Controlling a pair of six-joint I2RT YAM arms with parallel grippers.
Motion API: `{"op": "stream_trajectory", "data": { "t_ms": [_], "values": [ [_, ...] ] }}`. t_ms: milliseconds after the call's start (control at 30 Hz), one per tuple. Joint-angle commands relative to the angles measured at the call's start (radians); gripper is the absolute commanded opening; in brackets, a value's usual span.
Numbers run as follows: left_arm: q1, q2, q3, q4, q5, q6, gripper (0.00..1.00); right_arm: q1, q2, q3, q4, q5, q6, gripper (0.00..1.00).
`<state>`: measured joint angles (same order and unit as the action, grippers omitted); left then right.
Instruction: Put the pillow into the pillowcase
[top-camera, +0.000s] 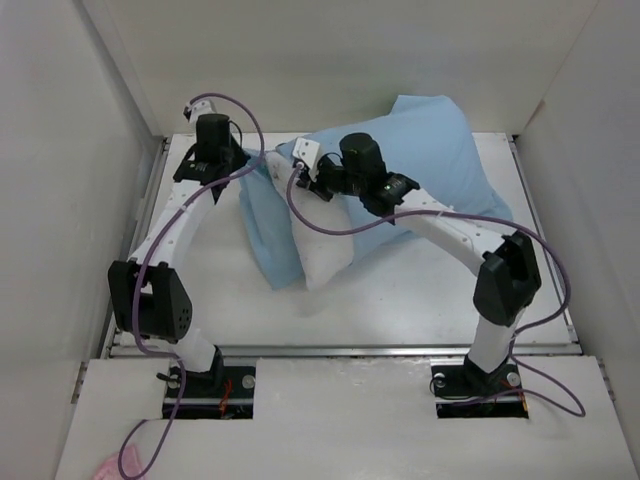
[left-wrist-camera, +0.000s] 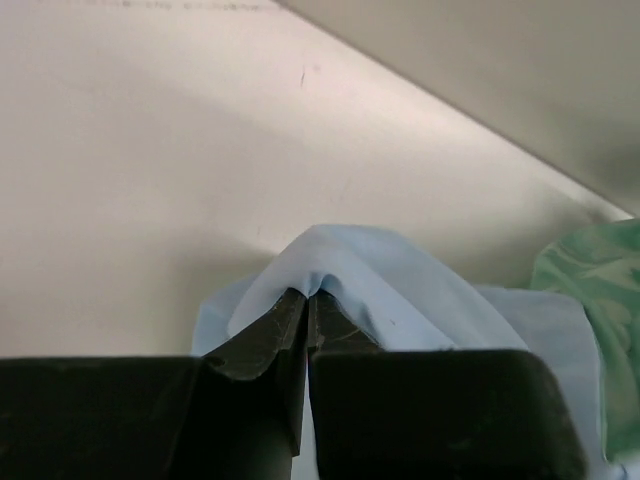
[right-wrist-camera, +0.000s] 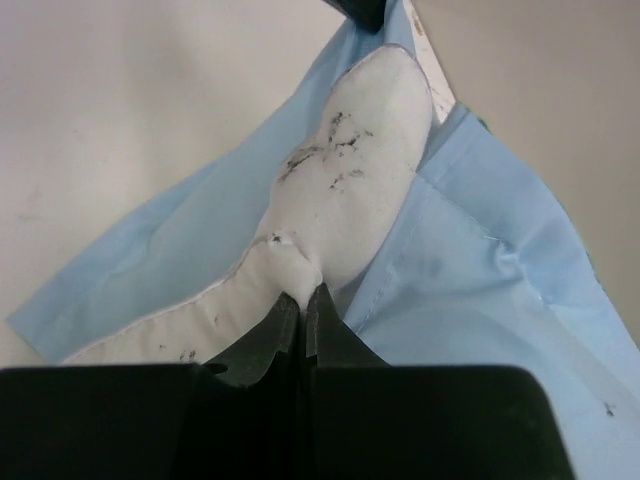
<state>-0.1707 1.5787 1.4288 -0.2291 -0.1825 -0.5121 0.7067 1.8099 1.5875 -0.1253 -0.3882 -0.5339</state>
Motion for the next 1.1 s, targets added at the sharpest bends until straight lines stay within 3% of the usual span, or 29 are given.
{"op": "stream_trajectory", "data": {
  "t_ms": [0, 167, 367, 500, 567, 633, 700, 733, 800, 933, 1067],
  "values": [
    [0.048, -0.072, 0.131, 0.169, -0.078, 0.037, 0.00, -0.021, 0.157, 0.034, -0.235, 0.006, -0.028, 0.00],
    [0.048, -0.178, 0.150, 0.168, -0.069, 0.050, 0.00, -0.032, 0.362, 0.182, -0.306, 0.174, 0.021, 0.00],
    [0.048, -0.308, 0.052, 0.229, 0.110, 0.060, 0.00, -0.032, 0.626, 0.553, -0.453, 0.207, 0.126, 0.00],
    [0.011, -0.350, -0.005, 0.238, 0.235, 0.060, 0.00, -0.032, 0.819, 0.866, -0.507, 0.423, 0.352, 0.00],
    [0.000, -0.350, -0.053, 0.247, 0.264, 0.046, 0.00, -0.032, 0.854, 0.974, -0.520, 0.433, 0.390, 0.00],
    [0.000, -0.350, -0.080, 0.228, 0.236, 0.034, 0.00, -0.032, 0.812, 0.935, -0.475, 0.347, 0.422, 0.00],
    [0.000, -0.323, -0.111, 0.163, 0.160, -0.002, 0.00, -0.032, 0.682, 0.739, -0.346, 0.307, 0.434, 0.00],
    [0.000, -0.298, -0.125, 0.148, 0.143, -0.037, 0.06, -0.032, 0.636, 0.671, -0.303, 0.280, 0.434, 0.00],
    [0.000, -0.266, -0.168, 0.148, 0.143, -0.055, 0.34, -0.032, 0.524, 0.516, -0.204, 0.226, 0.434, 0.00],
    [0.010, -0.148, -0.211, 0.148, 0.170, -0.127, 0.37, -0.050, 0.451, 0.468, -0.172, 0.180, 0.497, 0.00],
    [0.022, -0.016, -0.225, 0.195, 0.265, -0.138, 0.50, -0.087, 0.440, 0.505, -0.172, 0.062, 0.551, 0.00]
  ]
}}
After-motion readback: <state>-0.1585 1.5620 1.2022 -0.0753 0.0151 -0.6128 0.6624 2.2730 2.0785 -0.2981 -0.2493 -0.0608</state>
